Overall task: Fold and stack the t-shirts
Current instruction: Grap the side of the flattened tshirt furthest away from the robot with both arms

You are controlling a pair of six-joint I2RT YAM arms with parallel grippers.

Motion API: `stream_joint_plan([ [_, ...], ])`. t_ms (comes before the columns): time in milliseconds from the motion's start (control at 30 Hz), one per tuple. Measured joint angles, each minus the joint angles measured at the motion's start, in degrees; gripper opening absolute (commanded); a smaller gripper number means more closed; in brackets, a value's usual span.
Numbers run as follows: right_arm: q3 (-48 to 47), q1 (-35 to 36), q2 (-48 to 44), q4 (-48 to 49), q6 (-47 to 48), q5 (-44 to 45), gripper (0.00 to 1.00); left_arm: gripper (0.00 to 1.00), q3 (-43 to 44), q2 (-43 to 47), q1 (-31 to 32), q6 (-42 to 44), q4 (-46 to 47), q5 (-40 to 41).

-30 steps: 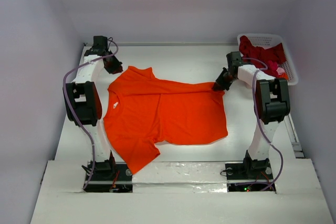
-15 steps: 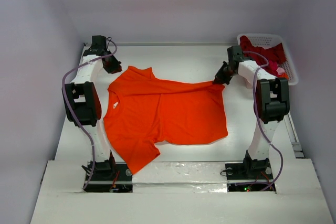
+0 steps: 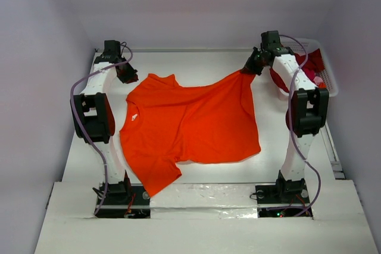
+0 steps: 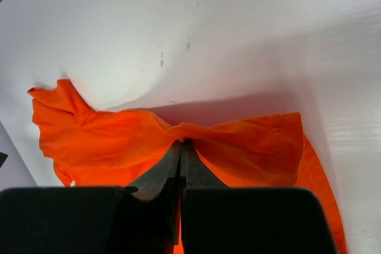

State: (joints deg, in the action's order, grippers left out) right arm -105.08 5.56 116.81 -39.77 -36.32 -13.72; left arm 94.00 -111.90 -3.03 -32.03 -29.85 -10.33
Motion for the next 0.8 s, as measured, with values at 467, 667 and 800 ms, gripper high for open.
stream_joint_plan([
  [467, -3.58, 0.0, 6.54, -3.26, 2.12, -1.84, 0.0, 0.1, 0.0, -0.11, -0.02, -1.95, 2.6, -1.05],
  [667, -2.6, 0.0, 6.54, -3.34, 2.32, -2.19, 0.0, 0.15, 1.27, -4.22, 0.04, -2.56, 8.09, -3.32],
  [800, -2.34, 0.0, 6.49, -3.19, 2.36, -2.82, 0.0, 0.18, 1.92, -9.7, 0.07, -2.49, 11.69, -5.22],
])
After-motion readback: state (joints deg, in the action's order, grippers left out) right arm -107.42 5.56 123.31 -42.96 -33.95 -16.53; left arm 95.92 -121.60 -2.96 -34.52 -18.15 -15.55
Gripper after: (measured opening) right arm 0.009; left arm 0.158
